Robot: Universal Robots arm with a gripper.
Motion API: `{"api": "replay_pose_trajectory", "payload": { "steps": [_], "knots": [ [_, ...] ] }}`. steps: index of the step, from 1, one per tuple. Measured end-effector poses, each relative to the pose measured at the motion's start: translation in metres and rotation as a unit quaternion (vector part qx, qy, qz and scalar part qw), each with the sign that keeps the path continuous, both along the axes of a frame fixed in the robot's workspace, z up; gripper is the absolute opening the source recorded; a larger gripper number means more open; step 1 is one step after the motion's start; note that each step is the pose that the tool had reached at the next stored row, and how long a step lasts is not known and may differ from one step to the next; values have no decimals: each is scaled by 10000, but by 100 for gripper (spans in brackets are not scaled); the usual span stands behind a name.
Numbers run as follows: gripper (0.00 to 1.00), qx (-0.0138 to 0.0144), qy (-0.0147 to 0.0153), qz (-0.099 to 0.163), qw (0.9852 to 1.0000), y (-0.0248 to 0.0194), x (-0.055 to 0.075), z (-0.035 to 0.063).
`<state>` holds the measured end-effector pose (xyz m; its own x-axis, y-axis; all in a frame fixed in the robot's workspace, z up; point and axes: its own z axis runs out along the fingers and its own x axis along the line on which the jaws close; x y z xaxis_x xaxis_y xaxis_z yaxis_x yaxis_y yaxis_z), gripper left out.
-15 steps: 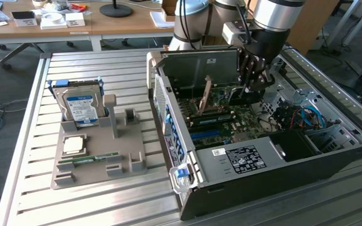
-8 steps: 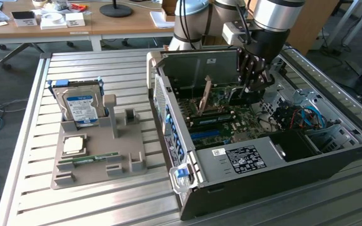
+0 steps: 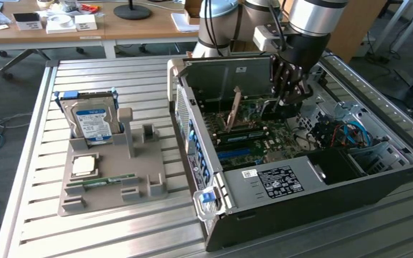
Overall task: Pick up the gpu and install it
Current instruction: 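Insert the gpu into the slot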
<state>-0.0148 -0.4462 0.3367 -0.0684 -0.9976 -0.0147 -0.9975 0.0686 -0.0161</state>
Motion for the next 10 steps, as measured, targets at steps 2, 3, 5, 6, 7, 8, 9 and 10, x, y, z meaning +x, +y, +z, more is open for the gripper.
{"api": "replay_pose_trajectory", "payload": {
  "steps": [2, 3, 5, 6, 7, 8, 9, 10],
  "knots": [
    [27, -1, 0, 0, 10000, -1, 0, -18],
    [27, -1, 0, 0, 10000, -1, 0, -23],
    [27, -1, 0, 0, 10000, -1, 0, -32],
    [27, -2, 1, 0, 10000, -1, 0, -34],
    [27, -2, 1, 0, 10000, -1, -1, -36],
    [27, -2, 0, 0, 10000, -1, 0, -38],
    [27, -1, 0, 0, 10000, -1, 0, -39],
    [27, -2, 0, 0, 10000, -1, 0, -41]
  ]
}}
